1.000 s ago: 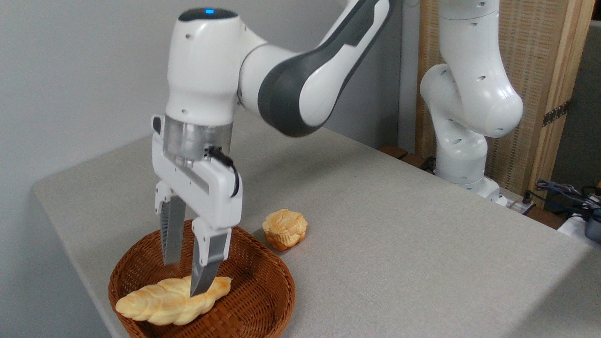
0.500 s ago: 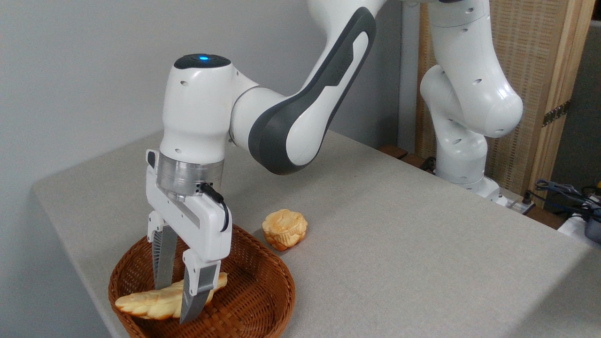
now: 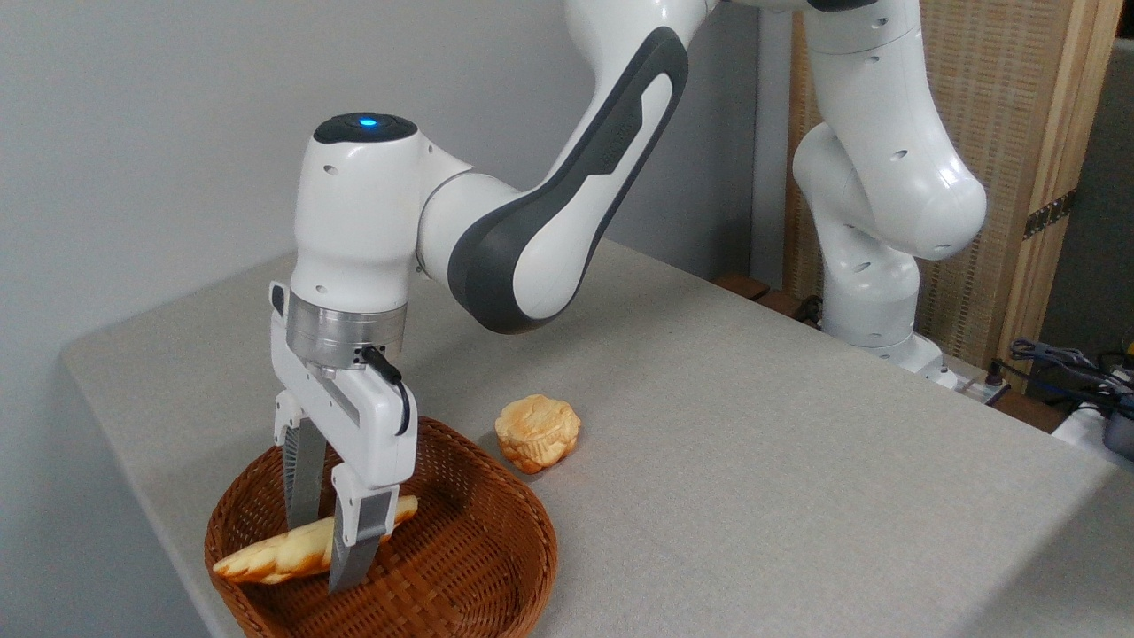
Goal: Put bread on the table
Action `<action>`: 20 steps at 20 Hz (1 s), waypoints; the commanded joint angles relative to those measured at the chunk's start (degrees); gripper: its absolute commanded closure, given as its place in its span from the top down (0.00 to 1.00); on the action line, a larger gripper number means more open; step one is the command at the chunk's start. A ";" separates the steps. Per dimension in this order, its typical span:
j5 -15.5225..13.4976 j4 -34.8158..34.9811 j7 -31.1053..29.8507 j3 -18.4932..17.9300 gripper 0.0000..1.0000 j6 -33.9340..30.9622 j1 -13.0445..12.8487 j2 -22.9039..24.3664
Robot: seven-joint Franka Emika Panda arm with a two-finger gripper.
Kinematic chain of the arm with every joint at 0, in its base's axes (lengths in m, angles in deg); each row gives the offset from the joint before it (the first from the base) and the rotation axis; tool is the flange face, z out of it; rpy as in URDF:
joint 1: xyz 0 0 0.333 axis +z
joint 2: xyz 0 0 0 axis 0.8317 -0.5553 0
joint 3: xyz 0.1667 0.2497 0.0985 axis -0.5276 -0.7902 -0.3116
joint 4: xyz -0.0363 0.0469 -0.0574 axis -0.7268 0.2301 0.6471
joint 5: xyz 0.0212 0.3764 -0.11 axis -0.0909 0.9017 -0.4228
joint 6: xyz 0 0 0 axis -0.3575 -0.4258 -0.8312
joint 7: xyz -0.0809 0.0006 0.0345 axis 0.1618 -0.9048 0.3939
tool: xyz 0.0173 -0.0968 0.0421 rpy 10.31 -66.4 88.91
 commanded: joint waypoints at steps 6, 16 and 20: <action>-0.96 -0.41 -0.34 0.69 0.28 0.75 -0.08 -0.21; -0.96 -0.32 -0.69 0.69 0.28 -1.01 -0.17 0.84; -1.05 -0.32 -0.87 0.42 0.28 -4.42 -0.08 4.17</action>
